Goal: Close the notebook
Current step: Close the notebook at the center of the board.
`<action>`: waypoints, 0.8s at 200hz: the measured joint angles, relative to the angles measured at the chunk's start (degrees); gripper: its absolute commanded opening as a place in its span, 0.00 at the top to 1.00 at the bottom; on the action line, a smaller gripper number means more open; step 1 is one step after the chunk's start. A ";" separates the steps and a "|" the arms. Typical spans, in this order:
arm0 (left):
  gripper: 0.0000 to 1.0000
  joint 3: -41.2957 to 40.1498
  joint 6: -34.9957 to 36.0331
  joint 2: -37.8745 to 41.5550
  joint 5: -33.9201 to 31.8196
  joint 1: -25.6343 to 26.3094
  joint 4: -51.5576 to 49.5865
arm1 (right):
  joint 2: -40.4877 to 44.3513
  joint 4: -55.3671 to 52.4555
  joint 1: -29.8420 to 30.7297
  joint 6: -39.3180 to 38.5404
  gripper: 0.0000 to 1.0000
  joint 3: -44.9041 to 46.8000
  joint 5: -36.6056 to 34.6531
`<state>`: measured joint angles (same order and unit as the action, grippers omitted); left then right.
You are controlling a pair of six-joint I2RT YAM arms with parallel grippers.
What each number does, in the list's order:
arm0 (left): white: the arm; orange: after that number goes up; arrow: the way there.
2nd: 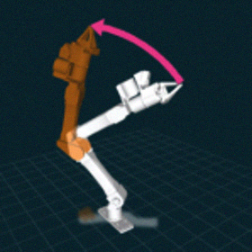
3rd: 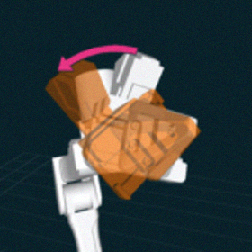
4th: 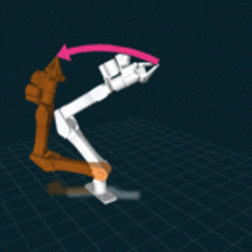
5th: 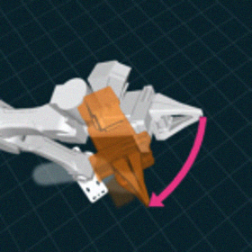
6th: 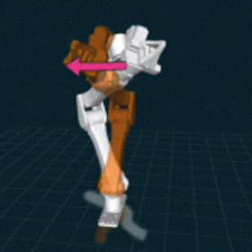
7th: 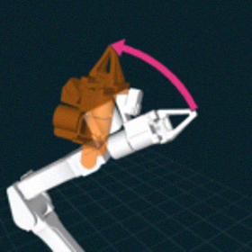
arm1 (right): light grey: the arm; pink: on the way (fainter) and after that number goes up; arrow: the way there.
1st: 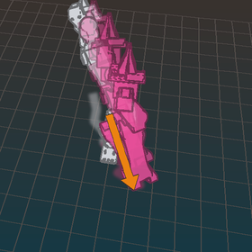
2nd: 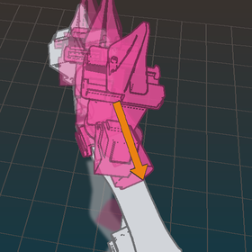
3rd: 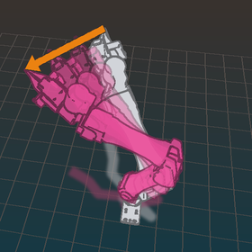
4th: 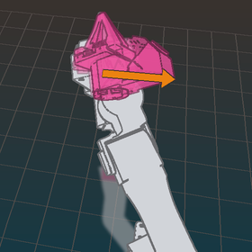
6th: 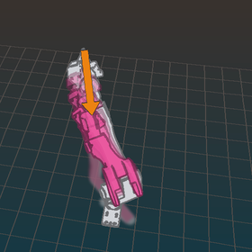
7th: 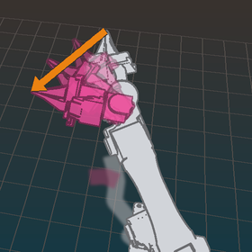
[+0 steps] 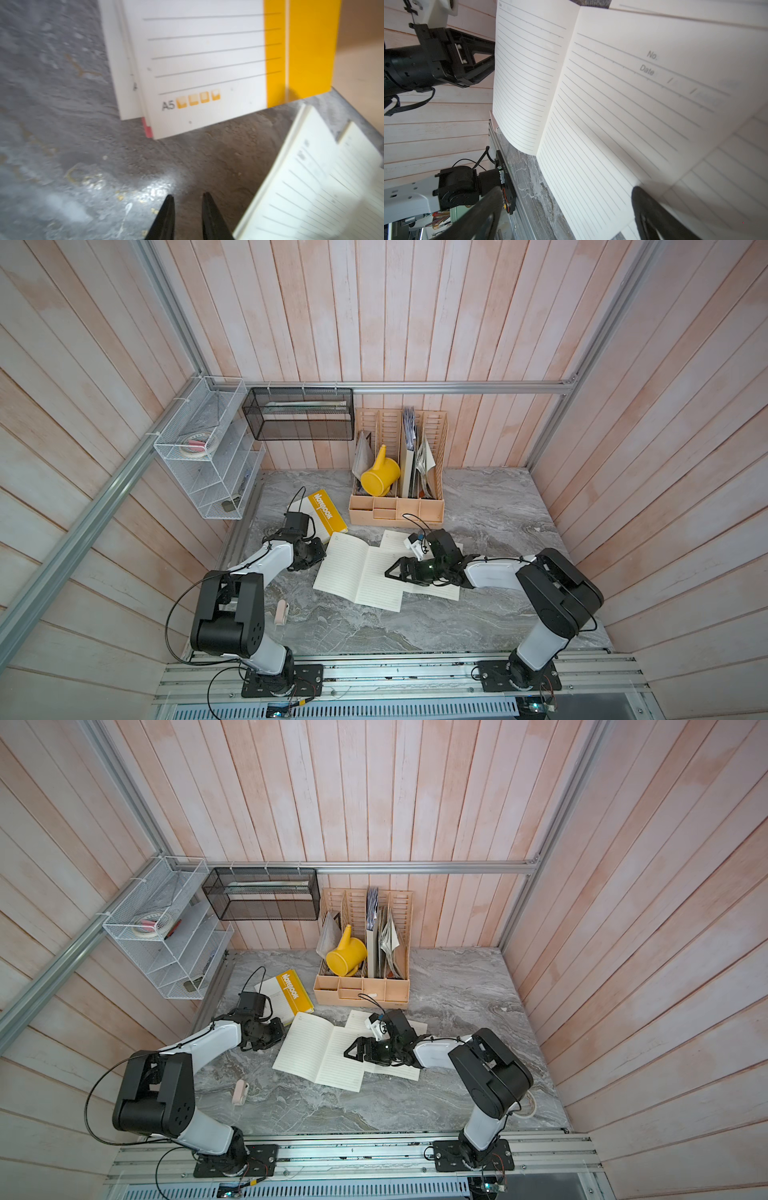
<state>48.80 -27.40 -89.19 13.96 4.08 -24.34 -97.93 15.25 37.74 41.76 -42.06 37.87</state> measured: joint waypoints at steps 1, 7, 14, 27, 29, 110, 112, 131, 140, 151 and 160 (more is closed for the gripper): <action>0.73 -0.02 0.04 0.00 0.28 -0.04 0.04 | 0.00 0.00 0.00 0.00 0.02 0.00 0.00; 0.73 -0.35 0.28 0.02 2.60 -0.42 0.83 | 0.00 -0.02 0.00 0.00 0.02 0.00 0.00; 0.73 -0.72 0.48 0.11 4.90 -0.70 1.62 | 0.00 -0.04 0.00 0.00 0.02 0.00 0.00; 0.72 -1.16 0.81 0.59 9.14 -0.90 2.56 | 0.00 -0.04 0.00 0.00 0.02 0.00 0.00; 0.72 -1.22 0.81 0.72 9.88 -0.90 2.71 | 0.00 -0.04 0.00 0.00 0.02 0.00 0.00; 0.69 -4.02 -6.32 7.96 33.94 1.95 14.29 | 0.00 -0.02 0.00 0.00 0.02 0.00 0.02; 0.69 -4.04 -6.51 7.96 34.10 2.16 14.49 | 0.00 -0.02 0.00 0.02 0.02 0.00 0.04; 0.69 -4.04 -8.09 7.65 35.69 6.12 16.76 | 0.00 -0.02 0.00 0.02 0.02 0.00 0.02; 0.69 -4.04 -8.70 7.19 35.98 7.93 17.84 | 0.00 -0.02 0.00 0.02 0.02 0.00 0.02; 0.69 -4.04 -9.40 6.27 36.20 9.97 18.91 | 0.00 -0.04 0.00 0.00 0.02 0.00 0.02; 0.69 -4.04 -9.92 5.46 36.17 11.17 19.63 | 0.02 -0.04 0.00 0.00 0.02 0.00 0.02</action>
<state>44.75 -37.32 -83.72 50.13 15.25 -4.71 -97.91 15.20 37.74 41.76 -42.06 37.89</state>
